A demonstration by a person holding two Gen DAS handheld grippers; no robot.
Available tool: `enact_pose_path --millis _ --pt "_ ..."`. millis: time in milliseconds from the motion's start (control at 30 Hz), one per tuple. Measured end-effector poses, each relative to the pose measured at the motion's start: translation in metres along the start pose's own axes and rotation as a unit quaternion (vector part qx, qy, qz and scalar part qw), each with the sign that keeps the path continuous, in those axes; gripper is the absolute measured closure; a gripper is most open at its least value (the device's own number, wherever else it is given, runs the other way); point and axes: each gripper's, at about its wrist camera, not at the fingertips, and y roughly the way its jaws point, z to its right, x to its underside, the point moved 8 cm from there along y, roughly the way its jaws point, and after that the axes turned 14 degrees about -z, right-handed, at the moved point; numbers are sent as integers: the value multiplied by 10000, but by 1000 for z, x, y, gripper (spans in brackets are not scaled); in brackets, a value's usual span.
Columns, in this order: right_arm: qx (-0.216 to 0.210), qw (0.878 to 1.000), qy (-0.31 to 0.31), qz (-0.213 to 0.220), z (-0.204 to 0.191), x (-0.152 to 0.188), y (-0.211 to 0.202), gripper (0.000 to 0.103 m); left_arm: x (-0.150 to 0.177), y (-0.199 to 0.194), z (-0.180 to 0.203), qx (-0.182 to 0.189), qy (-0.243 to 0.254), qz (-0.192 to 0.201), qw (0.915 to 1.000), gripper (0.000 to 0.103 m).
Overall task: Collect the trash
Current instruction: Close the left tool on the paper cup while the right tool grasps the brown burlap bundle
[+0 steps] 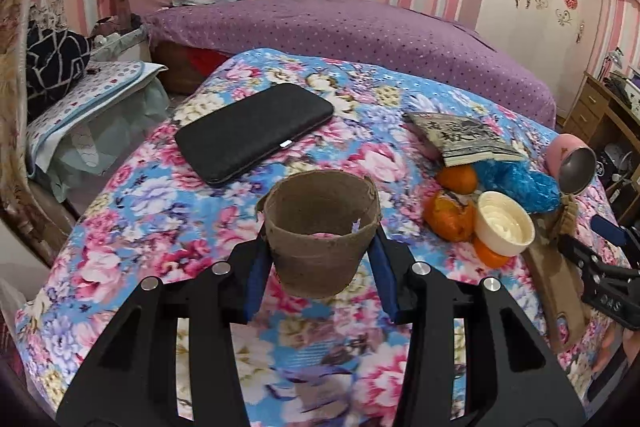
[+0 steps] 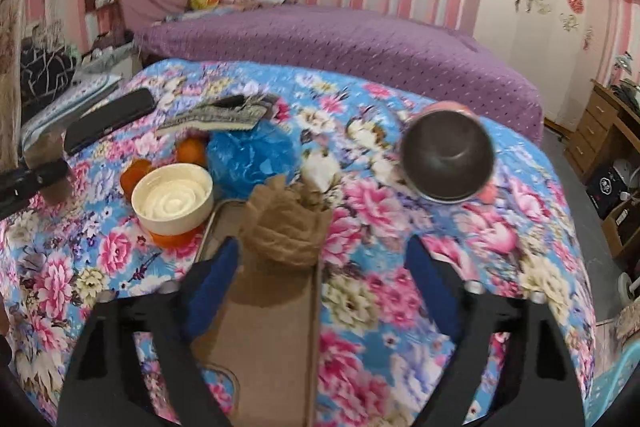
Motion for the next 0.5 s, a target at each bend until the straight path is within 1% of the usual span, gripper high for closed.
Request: enact_pose_path --millis 33,67,133,267,500 --pt "-16 10000 -5 -15 -1 -1 1 31 0 -1 -1 6 -2 8 10000 59" --pt "-40 10000 -23 -38 -2 -4 3 42 -1 -2 -2 23 -11 16 10000 59" --pt "-163 9997 -88 -145 -7 -5 9 58 -1 -3 -3 32 -26 24 10000 59" --pt "-172 9998 -69 -63 -6 -3 4 59 -1 -5 -4 74 -61 25 10000 59" --pt "147 9997 86 171 22 17 -27 59 4 -14 3 83 -35 88 9999 59"
